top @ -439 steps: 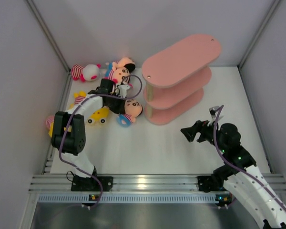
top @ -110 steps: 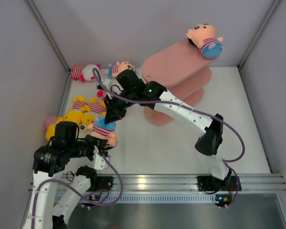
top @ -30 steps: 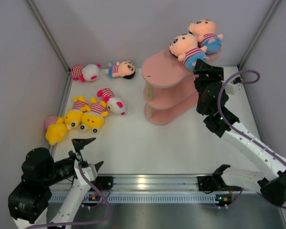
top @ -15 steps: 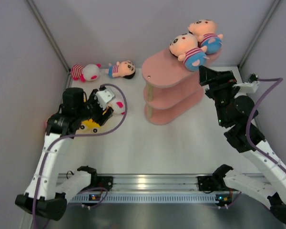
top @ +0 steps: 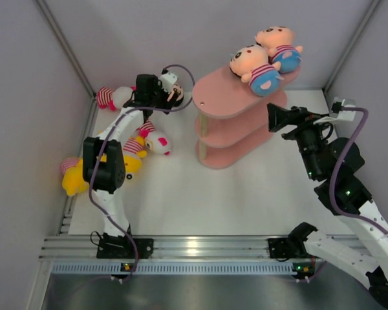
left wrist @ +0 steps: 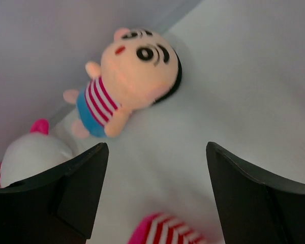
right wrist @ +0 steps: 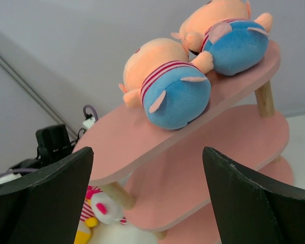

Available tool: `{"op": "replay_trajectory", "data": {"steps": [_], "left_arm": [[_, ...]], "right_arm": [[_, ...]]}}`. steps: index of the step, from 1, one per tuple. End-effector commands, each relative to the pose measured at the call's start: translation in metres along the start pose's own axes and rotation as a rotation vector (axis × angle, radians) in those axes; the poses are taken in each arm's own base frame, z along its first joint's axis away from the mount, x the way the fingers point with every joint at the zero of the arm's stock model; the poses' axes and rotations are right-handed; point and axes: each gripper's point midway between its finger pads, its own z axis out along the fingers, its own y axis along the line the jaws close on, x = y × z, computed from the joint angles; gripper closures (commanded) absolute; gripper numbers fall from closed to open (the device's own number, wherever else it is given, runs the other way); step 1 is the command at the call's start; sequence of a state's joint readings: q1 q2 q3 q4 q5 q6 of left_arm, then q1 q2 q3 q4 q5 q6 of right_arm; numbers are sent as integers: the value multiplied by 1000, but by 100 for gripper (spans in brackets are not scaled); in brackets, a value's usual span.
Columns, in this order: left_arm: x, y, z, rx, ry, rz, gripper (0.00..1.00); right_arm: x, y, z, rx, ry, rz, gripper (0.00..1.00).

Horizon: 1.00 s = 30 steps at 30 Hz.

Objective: Place and organize the stuffed toys onto the shelf

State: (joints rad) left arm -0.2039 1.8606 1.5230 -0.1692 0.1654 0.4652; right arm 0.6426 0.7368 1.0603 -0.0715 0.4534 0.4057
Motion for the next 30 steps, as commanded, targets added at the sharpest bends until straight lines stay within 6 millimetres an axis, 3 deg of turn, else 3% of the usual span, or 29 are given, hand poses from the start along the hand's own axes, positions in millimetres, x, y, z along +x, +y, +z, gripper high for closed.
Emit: {"op": "replay_trajectory", "data": {"steps": [1,2,3,4,5,6,7,8,10,12,14,15,16,17,18,19,20,21,24,25,26,27,29,30], "left_arm": [[-32,19,60,-27,-134,-11,16],[-50,29,69,-46,-174,1,15],[-46,35,81,-70,-161,-2,13],[-22,31,107,-67,-118,-8,11],[-37,42,113,-100,-147,1,11],[-33,47,121,-121,-141,9,9],[-15,45,140,-126,-113,15,7],[-25,51,144,-147,-136,25,7],[-9,60,161,-208,-119,36,5],[-4,70,166,-267,-108,51,6],[7,70,172,-279,-91,72,21],[10,69,172,-280,-83,79,34],[8,70,170,-286,-85,76,53],[17,65,170,-270,-68,75,84],[6,67,160,-271,-84,76,94],[2,63,156,-248,-95,77,97],[13,56,152,-226,-68,74,99],[-12,57,133,-206,-116,90,100],[-7,39,105,-136,-107,99,100],[-35,45,75,-148,-156,110,100],[-25,32,65,-106,-138,111,100],[-47,34,34,-105,-167,118,100],[-34,15,10,-32,-129,116,100],[-49,7,-22,12,-156,124,100]], "right_arm": [[-7,-5,5,4,-8,-168,12],[-6,-7,6,12,-7,-193,12],[-5,-9,6,22,-8,-200,11],[-4,-11,7,28,-8,-213,11],[2,-14,8,34,1,-223,11],[5,-15,8,36,1,-227,11],[7,-17,9,38,3,-236,11],[15,-20,10,44,16,-246,11],[21,-22,13,48,22,-257,11],[31,-24,17,52,41,-270,11],[35,-24,20,54,52,-277,11],[36,-24,21,51,57,-281,10],[37,-22,22,44,62,-282,10],[36,-20,22,35,62,-280,11],[35,-18,22,30,62,-279,10],[35,-17,21,26,72,-275,11],[34,-15,20,15,76,-273,10],[36,-14,19,5,86,-276,11],[40,-7,14,-48,131,-292,7],[41,-4,11,-64,147,-301,6],[40,2,10,-95,162,-301,5],[47,2,7,-103,206,-315,5],[46,12,3,-152,244,-316,5],[53,11,-2,-161,291,-327,5]]}}
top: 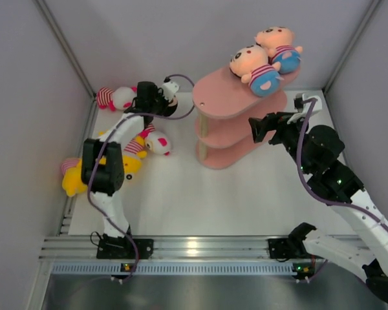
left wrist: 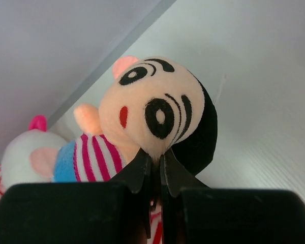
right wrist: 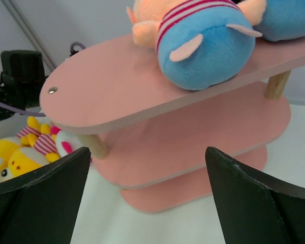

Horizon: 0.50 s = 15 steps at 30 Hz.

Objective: Place and organize the stuffed toys onto the shelf

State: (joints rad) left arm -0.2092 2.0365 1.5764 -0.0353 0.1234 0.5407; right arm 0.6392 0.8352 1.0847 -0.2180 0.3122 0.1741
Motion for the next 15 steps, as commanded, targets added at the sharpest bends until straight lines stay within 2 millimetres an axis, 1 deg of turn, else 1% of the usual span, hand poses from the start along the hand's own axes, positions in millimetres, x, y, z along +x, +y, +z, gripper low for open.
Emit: {"op": "replay_trajectory", "data": {"steps": [1,2,3,4,5,6,7,8,9,10,11,12,13,14,15], "left_arm": [[-58,-6,-89,91,-140,39,100],[-58,-13,-103,116,-142,42,100],[-72,-17,-132,140,-181,53,100],[-61,-29,-147,184,-140,44,100],[-51,-40,-159,224,-112,36,100],[-63,-42,-188,231,-153,64,100],[-45,-59,-204,293,-100,55,100],[-43,-67,-219,321,-97,66,100],[-52,-69,-249,328,-141,128,100],[-49,-87,-269,409,-156,148,100],[-33,-104,-291,485,-110,154,100],[-36,-110,-320,494,-154,216,100],[-34,-121,-337,535,-171,228,100],[-18,-138,-359,611,-124,213,100],[-17,-144,-380,615,-163,278,100]], "right_arm": [[-19,18,-16,-115,43,-21,5],[-17,23,-18,-143,62,-25,5],[-10,24,-21,-152,105,-37,5],[-17,25,-25,-167,102,-48,5],[-14,29,-27,-189,128,-56,5],[-13,30,-30,-201,140,-62,5],[-14,31,-36,-212,161,-71,5],[-14,36,-39,-241,174,-72,5],[-16,38,-42,-257,179,-66,5],[-20,41,-47,-271,181,-51,5],[-23,48,-53,-316,182,-38,5],[-25,53,-56,-341,178,-26,6],[-28,58,-59,-370,168,-6,8],[-29,66,-64,-417,171,6,10],[-28,70,-65,-440,179,15,12]]}}
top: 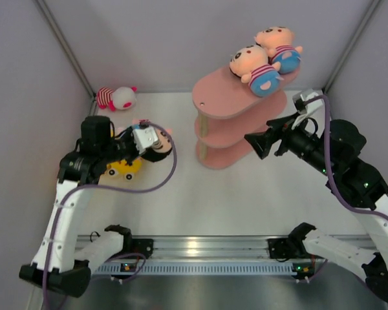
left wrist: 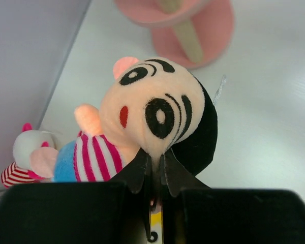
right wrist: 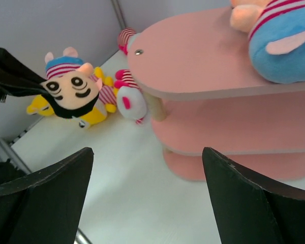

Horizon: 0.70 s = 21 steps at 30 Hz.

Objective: Place and organize the stuffed toys onto the shelf

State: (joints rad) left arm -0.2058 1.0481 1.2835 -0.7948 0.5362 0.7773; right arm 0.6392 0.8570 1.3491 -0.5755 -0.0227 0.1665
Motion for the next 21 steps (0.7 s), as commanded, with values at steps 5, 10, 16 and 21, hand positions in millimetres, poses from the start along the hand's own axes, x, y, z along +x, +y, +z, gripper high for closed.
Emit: {"op": "replay_trajectory", "data": {"steps": [5,10,16,21], "left_arm": [[18,-162,-100,429,-61,186,100],[5,-194,-121,428,-223,321,100],[-5,-208,-119,530,-287,209,100],[2,-213,-115,552,-291,209,100]], "right_arm": [[14,59,9,-315,126,79,18],[31,120,43,-513,232,-12,19],[42,206,79,-763,311,-171,14],[65,233,118,-832,399,-240,13]]}}
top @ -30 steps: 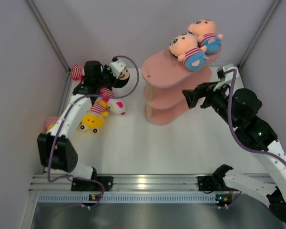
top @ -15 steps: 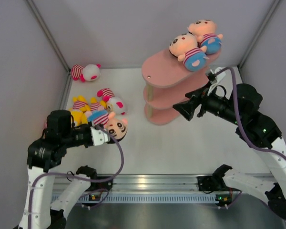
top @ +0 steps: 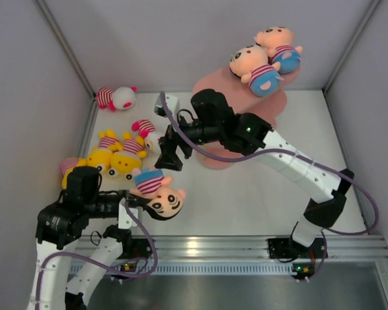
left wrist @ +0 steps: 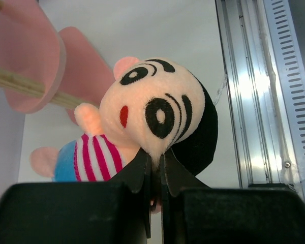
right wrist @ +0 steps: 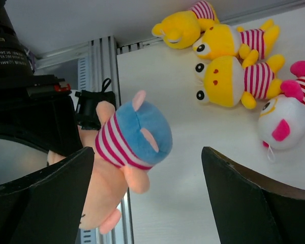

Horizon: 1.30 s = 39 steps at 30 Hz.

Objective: Place and organize the stuffed toys onto the shelf

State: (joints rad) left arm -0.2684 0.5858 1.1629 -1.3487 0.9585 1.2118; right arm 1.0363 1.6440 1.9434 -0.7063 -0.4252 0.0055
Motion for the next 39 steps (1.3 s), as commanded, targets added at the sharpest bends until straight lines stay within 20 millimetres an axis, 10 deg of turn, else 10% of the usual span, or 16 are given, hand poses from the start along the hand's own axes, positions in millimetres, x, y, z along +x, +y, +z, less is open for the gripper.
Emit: {"op": "replay_trajectory", "data": {"steps": [1,17,24,28,35,36,39], "left_arm": [[1,-39,3,123,-38,-112,100],[2,-40,6,140,-61,-97,100],[2,-37,4,126,-36,-101,100],[3,-34,0,105,-12,-72,98],[-11,-27,-15,28,15,17,45],[-13,-27,-17,17,18,14,7],[-24,-24,-27,-27,21,30,2]], "right_arm": [[-4,11,9,-85,40,-69,13],[69,48,83,-368,232,-49,13],[93,56,76,-416,320,-37,100],[79,50,58,-342,277,-38,100],[30,8,20,-62,45,131,100],[19,0,10,-5,0,142,100],[-3,-4,-5,74,-129,214,100]]}}
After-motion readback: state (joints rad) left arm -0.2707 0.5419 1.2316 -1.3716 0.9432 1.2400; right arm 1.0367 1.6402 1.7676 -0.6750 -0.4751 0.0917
